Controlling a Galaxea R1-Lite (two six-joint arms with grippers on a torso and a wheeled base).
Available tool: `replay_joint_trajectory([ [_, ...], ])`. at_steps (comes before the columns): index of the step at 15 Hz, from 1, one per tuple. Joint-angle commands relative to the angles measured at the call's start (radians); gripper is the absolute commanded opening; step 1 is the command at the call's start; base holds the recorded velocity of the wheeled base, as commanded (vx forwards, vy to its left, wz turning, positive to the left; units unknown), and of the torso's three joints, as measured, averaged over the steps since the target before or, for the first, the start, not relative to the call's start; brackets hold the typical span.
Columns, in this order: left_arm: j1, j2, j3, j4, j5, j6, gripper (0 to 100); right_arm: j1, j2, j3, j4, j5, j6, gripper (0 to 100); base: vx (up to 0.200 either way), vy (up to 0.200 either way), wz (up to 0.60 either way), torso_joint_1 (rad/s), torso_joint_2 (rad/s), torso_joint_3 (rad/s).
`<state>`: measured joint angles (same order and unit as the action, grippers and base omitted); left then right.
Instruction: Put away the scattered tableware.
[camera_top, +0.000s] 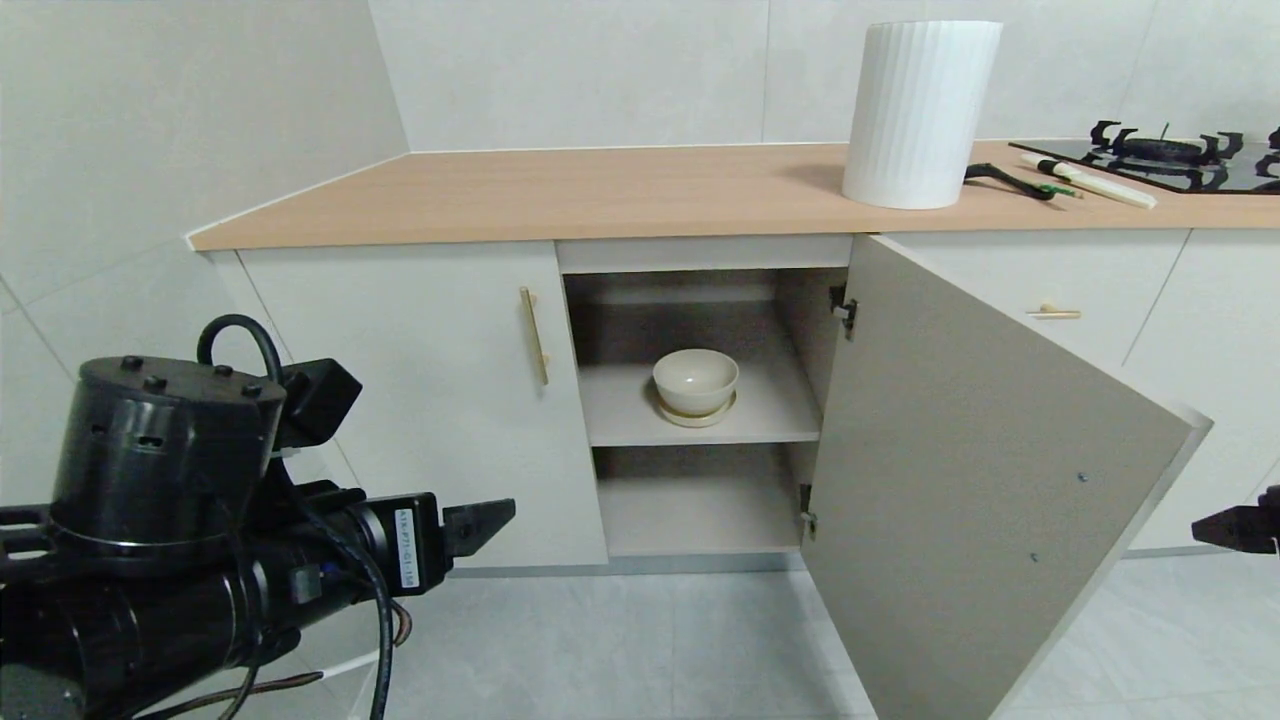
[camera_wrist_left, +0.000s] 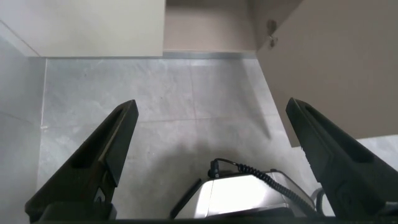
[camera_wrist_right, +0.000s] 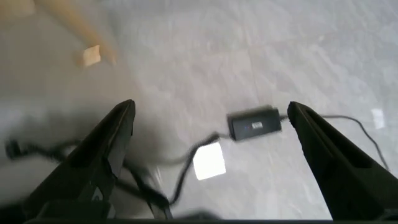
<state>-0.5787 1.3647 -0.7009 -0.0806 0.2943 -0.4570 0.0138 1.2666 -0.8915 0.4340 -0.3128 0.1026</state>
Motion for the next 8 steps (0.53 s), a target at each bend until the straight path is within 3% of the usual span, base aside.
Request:
replay_joint_trajectory([
  [1, -0.001, -0.001, 0.0, -0.001, 0.0, 0.0, 100, -0.038, 0.088, 0.011, -0.064, 0.003, 0.008, 100, 0.0, 0.0, 0.0, 0.0, 0.0, 0.0],
  [3, -0.001, -0.003, -0.003, -0.001, 0.0, -0.002, 100, -0.041, 0.149, 0.043, -0.172, 0.003, 0.046, 100, 0.0, 0.0, 0.0, 0.0, 0.0, 0.0],
  [8, -0.001, -0.007, -0.005, -0.001, 0.0, -0.002, 100, 0.009, 0.178, 0.046, -0.19, 0.058, 0.106, 100, 0.0, 0.0, 0.0, 0.0, 0.0, 0.0],
])
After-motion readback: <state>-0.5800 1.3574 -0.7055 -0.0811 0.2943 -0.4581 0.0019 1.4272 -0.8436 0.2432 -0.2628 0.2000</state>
